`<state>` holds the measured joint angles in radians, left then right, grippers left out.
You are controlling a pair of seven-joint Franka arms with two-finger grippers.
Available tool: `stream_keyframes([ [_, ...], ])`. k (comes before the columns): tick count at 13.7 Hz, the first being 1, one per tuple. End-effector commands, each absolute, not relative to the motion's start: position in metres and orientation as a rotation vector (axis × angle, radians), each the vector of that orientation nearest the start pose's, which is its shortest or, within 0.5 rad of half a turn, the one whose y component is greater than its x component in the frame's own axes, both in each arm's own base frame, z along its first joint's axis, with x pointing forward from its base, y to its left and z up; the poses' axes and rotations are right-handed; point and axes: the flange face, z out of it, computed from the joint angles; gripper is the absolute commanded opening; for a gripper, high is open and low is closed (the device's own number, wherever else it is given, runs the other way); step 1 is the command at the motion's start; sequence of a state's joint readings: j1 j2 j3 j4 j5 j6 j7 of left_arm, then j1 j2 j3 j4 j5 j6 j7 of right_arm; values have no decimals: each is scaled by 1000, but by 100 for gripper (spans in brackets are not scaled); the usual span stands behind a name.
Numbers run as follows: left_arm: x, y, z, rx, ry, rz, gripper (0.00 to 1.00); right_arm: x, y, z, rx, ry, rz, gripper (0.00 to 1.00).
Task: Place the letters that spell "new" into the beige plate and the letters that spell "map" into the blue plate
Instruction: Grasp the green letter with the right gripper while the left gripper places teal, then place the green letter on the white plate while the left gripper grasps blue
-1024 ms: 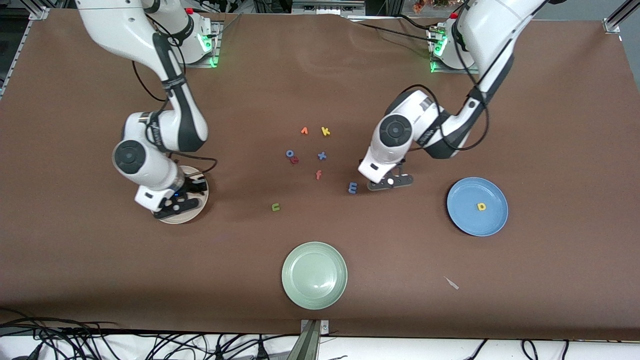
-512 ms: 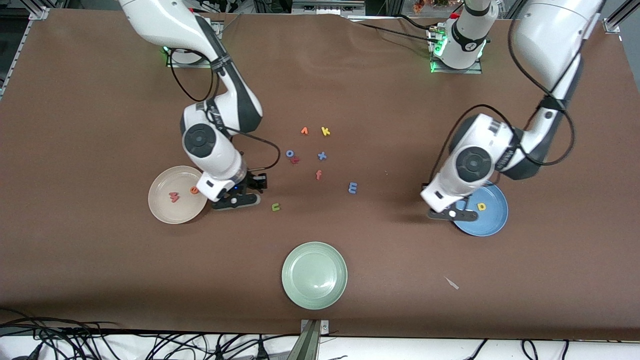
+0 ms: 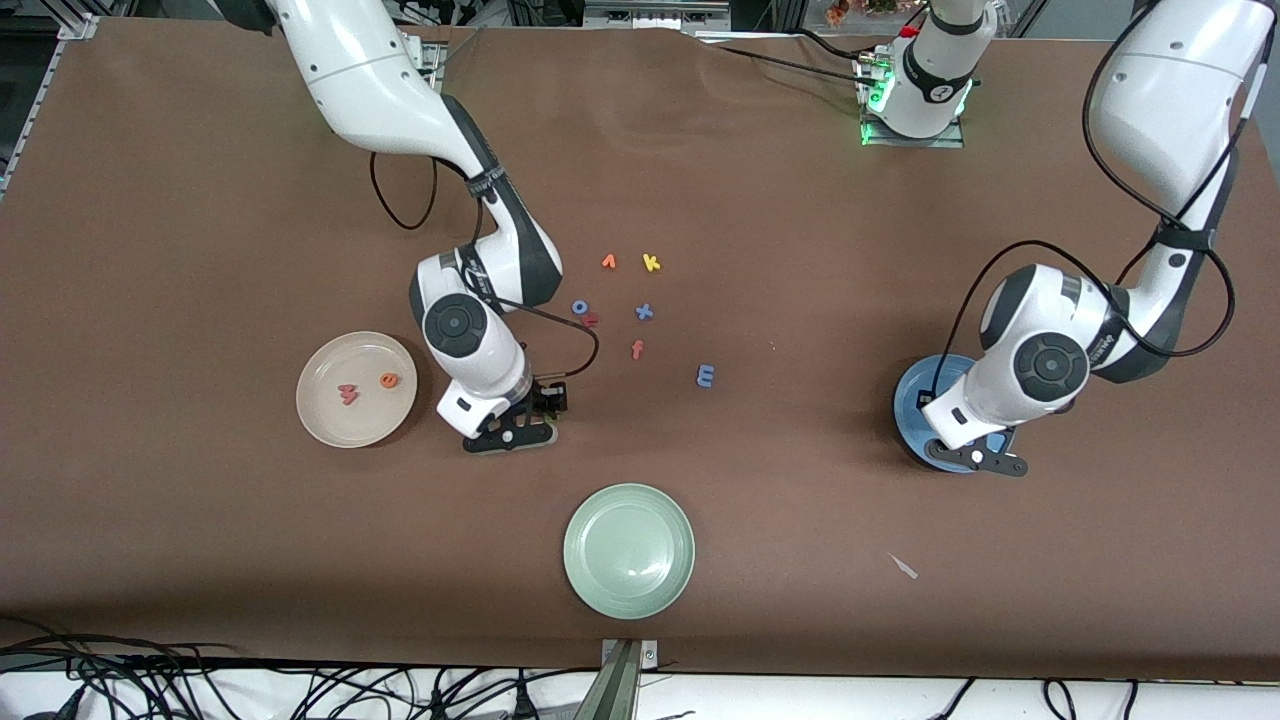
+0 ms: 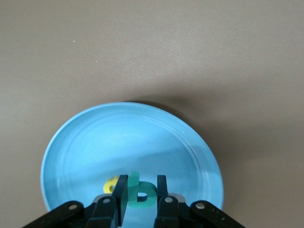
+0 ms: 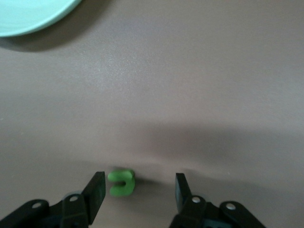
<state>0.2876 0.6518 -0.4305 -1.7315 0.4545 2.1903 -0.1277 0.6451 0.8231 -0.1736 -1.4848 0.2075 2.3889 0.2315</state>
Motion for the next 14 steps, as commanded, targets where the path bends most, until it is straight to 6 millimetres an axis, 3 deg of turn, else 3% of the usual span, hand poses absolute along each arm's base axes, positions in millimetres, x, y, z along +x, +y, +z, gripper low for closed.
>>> stream_keyframes([
  [1,658,-57,223,-2994,422,117,99,638,371,185,-3073,-213,-149,67],
  [5,660,-67,242,-2985,437,86,100,634,377,184,-3072,-205,-150,67],
  [7,657,-97,252,-3007,484,64,100,630,381,181,-3075,-201,-144,66],
  [9,654,-121,262,-3028,515,49,100,627,380,176,-3081,-207,-136,55],
  [11,646,-162,273,-3062,483,26,100,624,377,171,-3090,-213,-119,42],
  [13,627,-229,269,-3073,436,23,100,625,375,173,-3090,-234,-118,26],
  [14,626,-257,274,-3087,409,-7,100,625,372,177,-3094,-241,-114,24],
])
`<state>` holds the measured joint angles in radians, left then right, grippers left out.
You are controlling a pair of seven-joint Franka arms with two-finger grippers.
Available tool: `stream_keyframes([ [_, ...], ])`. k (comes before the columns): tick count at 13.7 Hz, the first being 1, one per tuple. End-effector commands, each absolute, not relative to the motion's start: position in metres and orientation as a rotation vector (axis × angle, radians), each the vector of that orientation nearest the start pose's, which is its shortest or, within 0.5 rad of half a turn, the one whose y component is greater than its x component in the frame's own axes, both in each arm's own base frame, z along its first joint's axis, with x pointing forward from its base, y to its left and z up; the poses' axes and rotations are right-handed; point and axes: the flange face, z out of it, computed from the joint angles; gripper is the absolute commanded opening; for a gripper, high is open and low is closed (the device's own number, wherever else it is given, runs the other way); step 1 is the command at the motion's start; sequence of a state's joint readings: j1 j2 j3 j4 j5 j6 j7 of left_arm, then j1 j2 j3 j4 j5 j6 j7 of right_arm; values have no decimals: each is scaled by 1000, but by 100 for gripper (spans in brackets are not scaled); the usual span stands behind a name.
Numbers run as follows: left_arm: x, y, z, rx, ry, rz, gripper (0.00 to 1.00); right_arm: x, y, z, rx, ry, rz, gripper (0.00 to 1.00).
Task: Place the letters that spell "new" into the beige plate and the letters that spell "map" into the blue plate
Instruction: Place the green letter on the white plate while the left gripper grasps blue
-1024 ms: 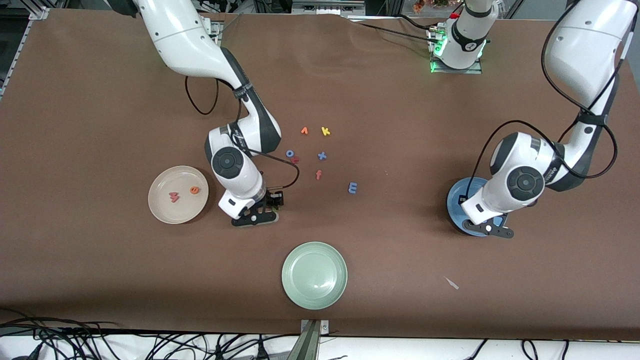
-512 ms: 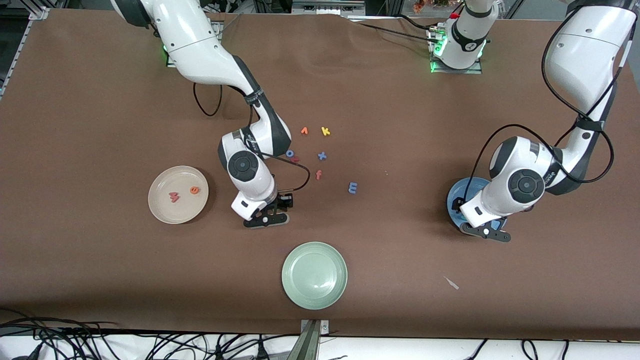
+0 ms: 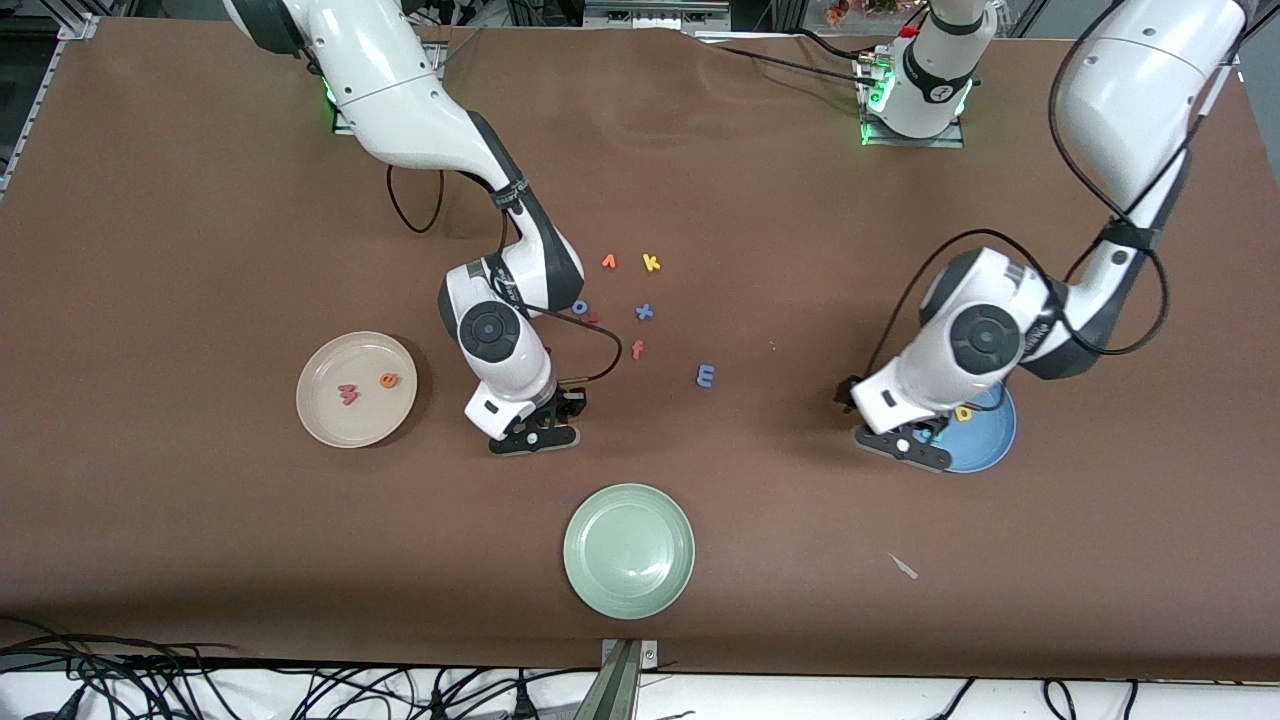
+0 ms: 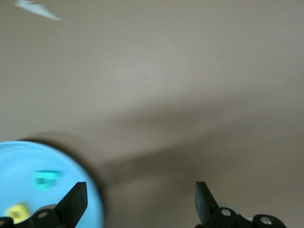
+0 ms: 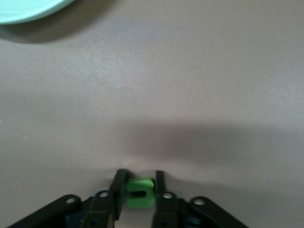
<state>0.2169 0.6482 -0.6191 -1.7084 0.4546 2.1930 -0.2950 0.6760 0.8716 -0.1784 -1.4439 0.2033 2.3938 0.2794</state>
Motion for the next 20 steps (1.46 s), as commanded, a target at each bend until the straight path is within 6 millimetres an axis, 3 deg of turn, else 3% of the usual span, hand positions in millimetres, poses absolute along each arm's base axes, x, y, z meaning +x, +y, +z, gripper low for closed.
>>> stream_keyframes([
  [1,623,-282,278,-3099,418,-24,100,626,370,183,-3093,-253,-111,24],
  [2,613,-306,278,-3098,462,-26,100,628,365,187,-3102,-263,-86,24],
  [4,590,-348,264,-3104,475,1,100,634,349,219,-3124,-307,-16,24],
  [6,567,-382,256,-3098,517,20,100,640,320,246,-3149,-392,67,24],
  [8,560,-393,251,-3102,512,32,100,641,281,259,-3156,-492,135,25],
  [11,533,-431,242,-3128,467,29,100,633,205,268,-3144,-635,107,25],
  [13,527,-439,230,-3152,403,40,100,618,150,257,-3132,-744,45,25],
  [15,519,-453,216,-3175,444,17,100,592,114,237,-3134,-782,-22,25],
  [17,517,-457,205,-3165,468,-26,98,575,102,221,-3146,-768,-67,26],
  [18,528,-441,202,-3131,462,-51,98,574,101,220,-3149,-760,-70,30],
  [20,536,-431,199,-3080,507,-93,98,574,99,220,-3147,-738,-70,46],
])
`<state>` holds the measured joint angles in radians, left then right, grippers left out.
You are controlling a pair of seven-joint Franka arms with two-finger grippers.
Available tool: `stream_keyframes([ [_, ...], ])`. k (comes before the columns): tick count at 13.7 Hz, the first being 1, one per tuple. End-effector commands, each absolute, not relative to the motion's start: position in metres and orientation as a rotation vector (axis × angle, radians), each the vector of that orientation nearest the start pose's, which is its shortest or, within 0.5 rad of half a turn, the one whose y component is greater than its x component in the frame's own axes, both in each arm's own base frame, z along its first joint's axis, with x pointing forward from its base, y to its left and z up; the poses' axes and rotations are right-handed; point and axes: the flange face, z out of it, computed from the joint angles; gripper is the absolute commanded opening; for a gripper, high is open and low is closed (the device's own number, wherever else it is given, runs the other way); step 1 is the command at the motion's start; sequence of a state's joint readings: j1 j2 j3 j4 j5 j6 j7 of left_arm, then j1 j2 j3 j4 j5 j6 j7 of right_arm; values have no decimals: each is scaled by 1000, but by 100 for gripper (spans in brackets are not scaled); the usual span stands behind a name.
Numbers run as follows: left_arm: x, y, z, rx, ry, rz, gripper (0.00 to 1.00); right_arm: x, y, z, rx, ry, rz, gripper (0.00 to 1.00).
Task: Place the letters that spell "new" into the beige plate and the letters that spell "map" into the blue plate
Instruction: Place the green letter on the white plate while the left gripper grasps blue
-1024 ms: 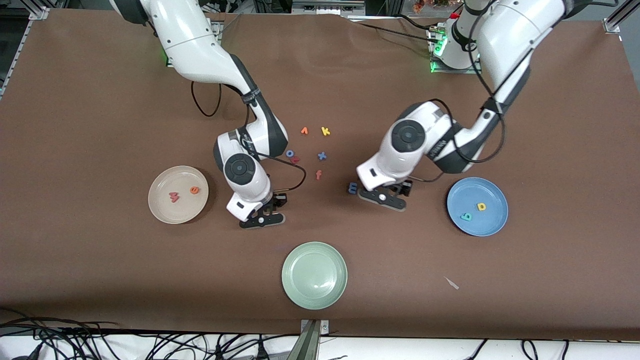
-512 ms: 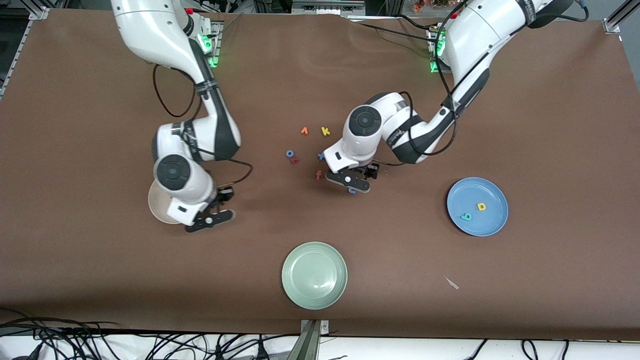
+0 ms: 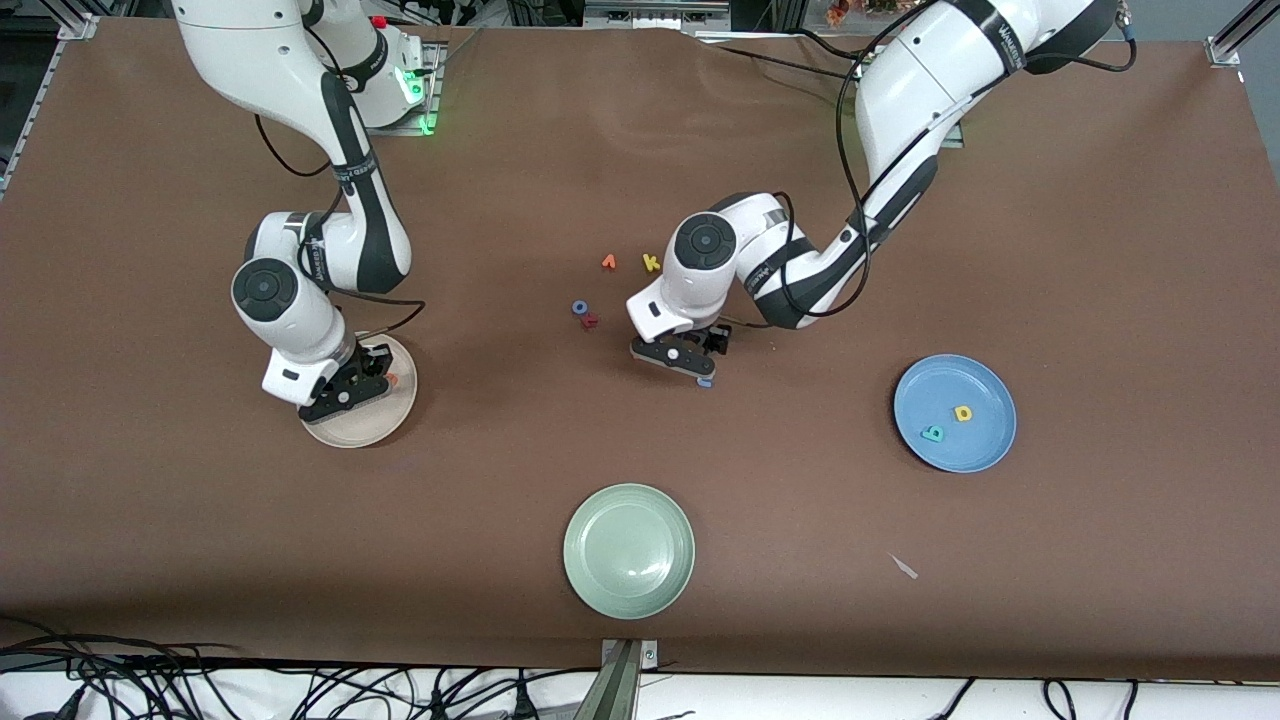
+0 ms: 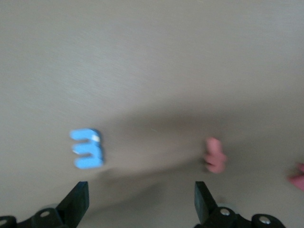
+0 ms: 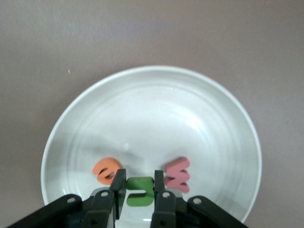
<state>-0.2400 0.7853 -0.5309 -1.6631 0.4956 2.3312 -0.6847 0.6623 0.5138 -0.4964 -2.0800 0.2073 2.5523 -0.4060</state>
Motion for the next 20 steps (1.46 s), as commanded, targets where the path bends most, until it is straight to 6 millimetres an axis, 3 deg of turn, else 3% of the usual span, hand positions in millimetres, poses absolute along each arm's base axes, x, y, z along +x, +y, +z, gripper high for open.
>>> stream_keyframes([
  [1,543,-421,196,-3054,517,-117,99,574,101,220,-3148,-731,-69,52],
  [5,546,-416,186,-3035,528,-128,96,581,107,239,-3131,-722,-94,58],
  [7,548,-412,182,-3013,547,-140,92,586,113,263,-3118,-653,-89,63],
  [10,547,-411,169,-2995,568,-148,76,595,125,300,-3096,-553,-16,71],
  [12,548,-415,171,-3035,563,-186,73,600,134,331,-3083,-482,39,76],
  [14,546,-417,170,-3048,552,-172,50,606,149,371,-3083,-416,104,82],
  [15,547,-417,172,-3048,549,-179,35,610,156,394,-3085,-403,138,86],
  [16,548,-417,174,-3048,548,-183,16,612,159,415,-3109,-401,174,98],
  [17,548,-415,175,-3044,544,-179,0,613,160,436,-3128,-413,186,99],
  [20,550,-413,190,-3021,538,-178,0,614,163,484,-3147,-446,172,100],
])
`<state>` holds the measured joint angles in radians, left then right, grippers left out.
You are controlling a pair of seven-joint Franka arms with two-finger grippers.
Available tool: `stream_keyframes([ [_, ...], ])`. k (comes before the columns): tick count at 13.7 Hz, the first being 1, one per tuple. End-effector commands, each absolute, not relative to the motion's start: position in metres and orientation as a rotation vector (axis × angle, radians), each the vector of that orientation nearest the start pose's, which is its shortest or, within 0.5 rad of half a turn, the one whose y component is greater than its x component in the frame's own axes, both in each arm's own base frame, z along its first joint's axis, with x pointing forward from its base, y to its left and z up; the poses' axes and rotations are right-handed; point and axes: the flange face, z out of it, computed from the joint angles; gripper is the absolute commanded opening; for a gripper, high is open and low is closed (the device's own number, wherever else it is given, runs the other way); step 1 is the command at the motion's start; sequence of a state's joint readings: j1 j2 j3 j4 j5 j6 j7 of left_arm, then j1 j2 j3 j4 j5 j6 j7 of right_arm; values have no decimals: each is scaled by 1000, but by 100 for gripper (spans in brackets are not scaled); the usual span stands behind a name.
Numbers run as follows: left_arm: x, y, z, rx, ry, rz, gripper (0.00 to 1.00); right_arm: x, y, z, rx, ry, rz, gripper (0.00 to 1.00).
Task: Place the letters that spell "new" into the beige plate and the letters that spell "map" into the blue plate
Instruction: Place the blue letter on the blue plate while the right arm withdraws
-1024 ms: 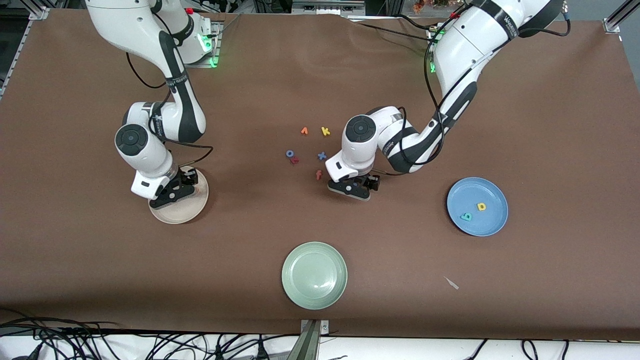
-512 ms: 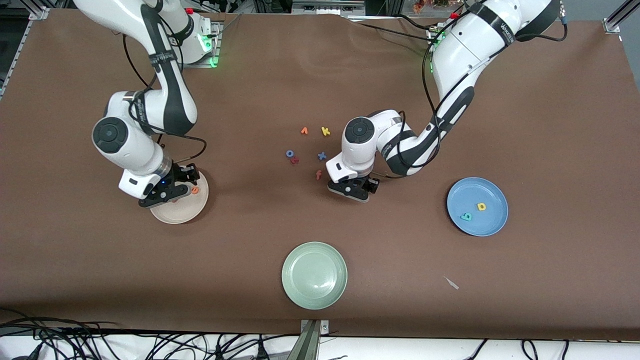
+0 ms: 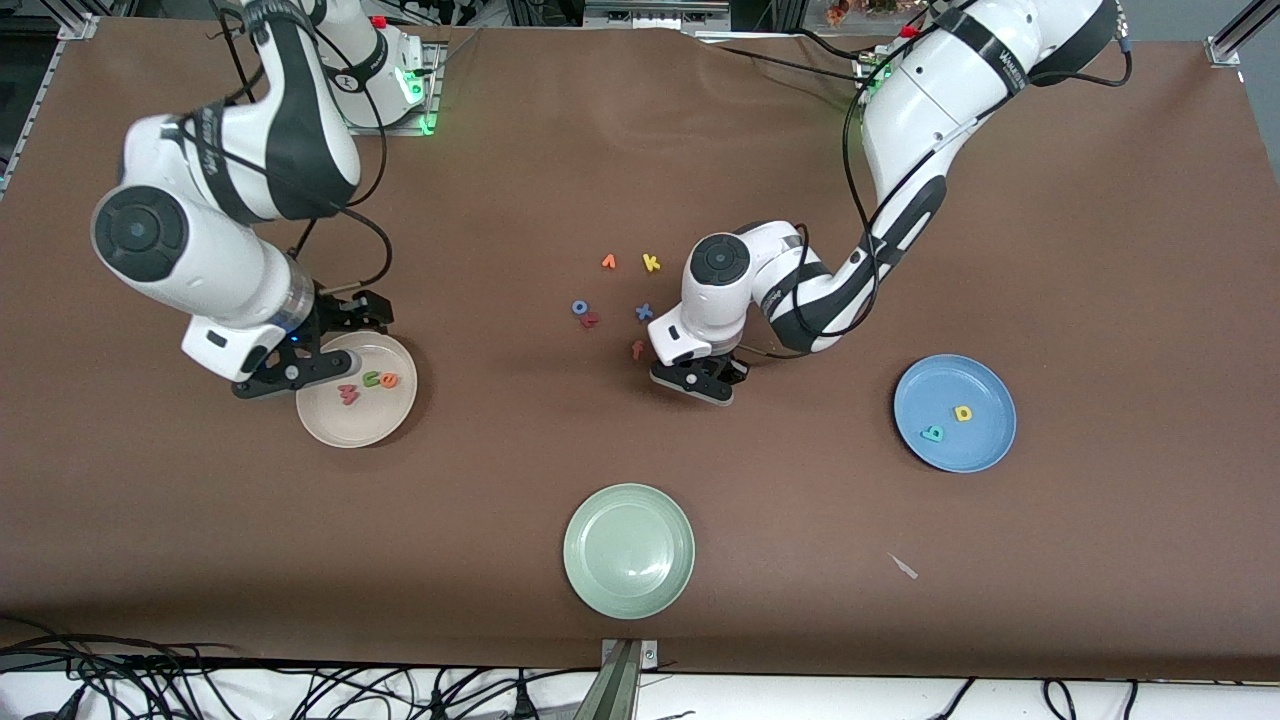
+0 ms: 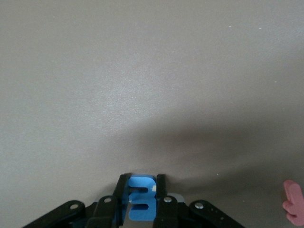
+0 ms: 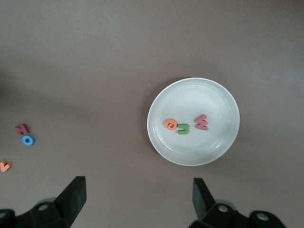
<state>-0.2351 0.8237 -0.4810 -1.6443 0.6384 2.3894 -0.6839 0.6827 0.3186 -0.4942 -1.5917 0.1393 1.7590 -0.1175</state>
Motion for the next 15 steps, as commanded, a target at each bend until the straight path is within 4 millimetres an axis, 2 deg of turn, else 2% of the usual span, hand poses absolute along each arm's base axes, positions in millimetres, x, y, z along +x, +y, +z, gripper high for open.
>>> stream_keyframes([
  [1,553,-410,203,-2998,531,-175,0,615,164,492,-3161,-461,155,100],
  [3,568,-393,235,-2996,479,-186,0,617,165,498,-3164,-478,136,100],
  [4,575,-382,245,-2990,505,-176,0,617,165,498,-3165,-476,133,100],
  [5,587,-362,252,-2979,545,-145,0,615,169,498,-3164,-473,137,100],
  [7,615,-306,267,-2953,632,-82,0,607,166,514,-3147,-493,136,100],
  [9,635,-245,268,-2903,723,20,0,600,142,534,-3105,-479,145,100],
  [11,644,-194,262,-2872,743,135,0,589,124,556,-3098,-478,138,100],
  [14,659,-99,247,-2873,778,237,0,570,93,574,-3090,-419,161,100],
  [15,657,-85,244,-2882,783,260,0,566,89,577,-3090,-410,161,100],
])
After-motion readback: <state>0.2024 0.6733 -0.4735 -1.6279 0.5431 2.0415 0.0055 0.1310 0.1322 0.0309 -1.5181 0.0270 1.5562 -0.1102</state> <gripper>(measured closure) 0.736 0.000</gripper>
